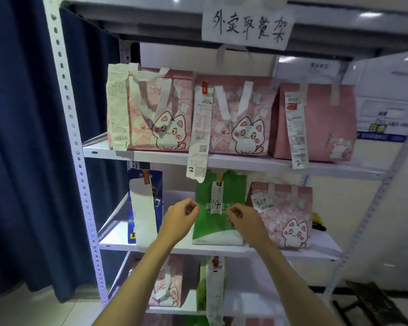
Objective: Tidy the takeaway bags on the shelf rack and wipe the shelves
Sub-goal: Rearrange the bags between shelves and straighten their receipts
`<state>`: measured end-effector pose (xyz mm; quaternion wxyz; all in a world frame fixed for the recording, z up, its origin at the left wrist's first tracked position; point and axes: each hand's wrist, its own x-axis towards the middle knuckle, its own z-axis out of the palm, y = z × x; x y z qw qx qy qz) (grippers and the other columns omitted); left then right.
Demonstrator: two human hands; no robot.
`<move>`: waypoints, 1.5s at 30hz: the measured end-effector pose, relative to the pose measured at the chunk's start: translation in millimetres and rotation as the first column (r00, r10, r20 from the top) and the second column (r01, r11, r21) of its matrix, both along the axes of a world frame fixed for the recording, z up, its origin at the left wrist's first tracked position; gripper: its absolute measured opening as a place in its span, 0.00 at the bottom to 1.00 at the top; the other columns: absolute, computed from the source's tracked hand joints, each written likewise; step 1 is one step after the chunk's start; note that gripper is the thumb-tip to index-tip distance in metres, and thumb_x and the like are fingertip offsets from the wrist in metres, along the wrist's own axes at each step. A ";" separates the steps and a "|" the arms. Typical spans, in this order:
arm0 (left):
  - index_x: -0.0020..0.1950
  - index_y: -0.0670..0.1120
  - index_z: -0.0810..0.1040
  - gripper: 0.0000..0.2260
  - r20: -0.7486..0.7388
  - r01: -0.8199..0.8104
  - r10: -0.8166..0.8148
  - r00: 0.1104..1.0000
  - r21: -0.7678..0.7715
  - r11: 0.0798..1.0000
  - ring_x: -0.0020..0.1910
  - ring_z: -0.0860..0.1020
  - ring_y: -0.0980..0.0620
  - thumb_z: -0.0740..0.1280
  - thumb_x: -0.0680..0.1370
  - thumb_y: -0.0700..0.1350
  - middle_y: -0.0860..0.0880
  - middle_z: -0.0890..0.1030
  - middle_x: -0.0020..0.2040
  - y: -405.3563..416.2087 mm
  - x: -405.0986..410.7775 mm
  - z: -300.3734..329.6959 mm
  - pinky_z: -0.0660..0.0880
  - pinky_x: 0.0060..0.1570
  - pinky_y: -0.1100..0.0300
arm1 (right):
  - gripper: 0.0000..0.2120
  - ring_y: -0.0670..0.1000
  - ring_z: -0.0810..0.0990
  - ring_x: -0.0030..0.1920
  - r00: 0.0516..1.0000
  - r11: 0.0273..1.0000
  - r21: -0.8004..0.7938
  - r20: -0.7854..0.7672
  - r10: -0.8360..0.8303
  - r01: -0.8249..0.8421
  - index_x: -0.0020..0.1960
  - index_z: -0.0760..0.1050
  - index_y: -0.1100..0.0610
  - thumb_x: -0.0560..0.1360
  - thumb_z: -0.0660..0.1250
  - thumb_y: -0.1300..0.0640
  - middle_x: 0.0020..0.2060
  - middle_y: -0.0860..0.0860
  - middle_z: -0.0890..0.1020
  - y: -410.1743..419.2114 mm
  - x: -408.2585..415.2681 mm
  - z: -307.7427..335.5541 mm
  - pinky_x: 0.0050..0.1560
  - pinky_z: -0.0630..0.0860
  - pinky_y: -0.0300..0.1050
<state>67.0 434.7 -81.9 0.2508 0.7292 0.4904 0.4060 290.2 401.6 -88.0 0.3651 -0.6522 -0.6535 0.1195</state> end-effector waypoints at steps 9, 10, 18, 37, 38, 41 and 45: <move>0.51 0.51 0.81 0.04 0.043 0.076 -0.082 0.996 0.124 0.989 0.46 0.82 0.58 0.67 0.82 0.49 0.56 0.84 0.46 -3.7 122.7 67.8 0.78 0.51 0.60 | 0.06 0.46 0.84 0.38 0.999 0.978 0.207 -0.030 -0.031 0.037 0.50 0.80 0.54 0.82 0.66 0.54 0.39 0.46 0.84 0.0 109.7 74.0 0.42 0.82 0.43; 0.49 0.52 0.81 0.04 0.046 0.065 -0.072 0.996 0.145 0.987 0.46 0.82 0.57 0.67 0.82 0.48 0.56 0.84 0.45 -5.2 137.5 74.1 0.78 0.50 0.60 | 0.06 0.47 0.84 0.37 0.999 0.972 0.233 -0.042 -0.021 0.030 0.50 0.80 0.54 0.82 0.66 0.54 0.38 0.46 0.84 -0.7 123.5 79.4 0.43 0.82 0.45; 0.50 0.51 0.80 0.05 0.100 -0.068 0.050 0.994 0.188 0.980 0.47 0.81 0.58 0.67 0.82 0.50 0.57 0.82 0.46 -6.5 221.4 110.3 0.80 0.52 0.57 | 0.07 0.44 0.85 0.36 0.997 0.939 0.344 -0.069 0.023 0.002 0.51 0.81 0.51 0.82 0.66 0.51 0.38 0.43 0.85 -4.9 215.2 110.0 0.42 0.84 0.48; 0.71 0.46 0.70 0.17 0.396 -0.211 0.168 0.903 0.066 0.975 0.50 0.76 0.57 0.65 0.83 0.46 0.52 0.77 0.56 24.0 300.8 170.6 0.69 0.43 0.66 | 0.09 0.53 0.81 0.47 0.878 0.847 0.399 -0.454 -0.150 0.351 0.60 0.76 0.57 0.83 0.62 0.54 0.45 0.48 0.81 29.0 308.2 152.4 0.38 0.69 0.36; 0.70 0.45 0.72 0.16 0.408 -0.218 0.181 0.895 0.047 0.975 0.51 0.77 0.56 0.65 0.83 0.47 0.52 0.77 0.55 24.5 302.7 169.6 0.70 0.44 0.65 | 0.08 0.55 0.81 0.47 0.876 0.845 0.400 -0.459 -0.151 0.355 0.57 0.77 0.57 0.84 0.63 0.54 0.45 0.51 0.82 30.5 311.8 150.8 0.38 0.69 0.37; 0.57 0.47 0.80 0.08 0.448 -0.229 0.185 0.875 0.046 0.972 0.52 0.80 0.51 0.64 0.83 0.47 0.52 0.82 0.53 24.6 308.8 164.6 0.76 0.52 0.57 | 0.07 0.49 0.78 0.42 0.875 0.832 0.428 -0.465 -0.132 0.353 0.54 0.78 0.58 0.84 0.62 0.58 0.45 0.51 0.81 25.5 318.2 150.3 0.37 0.68 0.29; 0.43 0.45 0.78 0.11 0.523 -0.206 0.136 0.841 0.077 0.976 0.44 0.82 0.49 0.63 0.84 0.46 0.48 0.83 0.46 9.6 322.7 160.3 0.78 0.47 0.54 | 0.07 0.39 0.74 0.39 0.845 0.803 0.480 -0.532 -0.054 0.353 0.52 0.74 0.52 0.85 0.59 0.59 0.41 0.45 0.78 12.6 322.5 149.9 0.38 0.69 0.29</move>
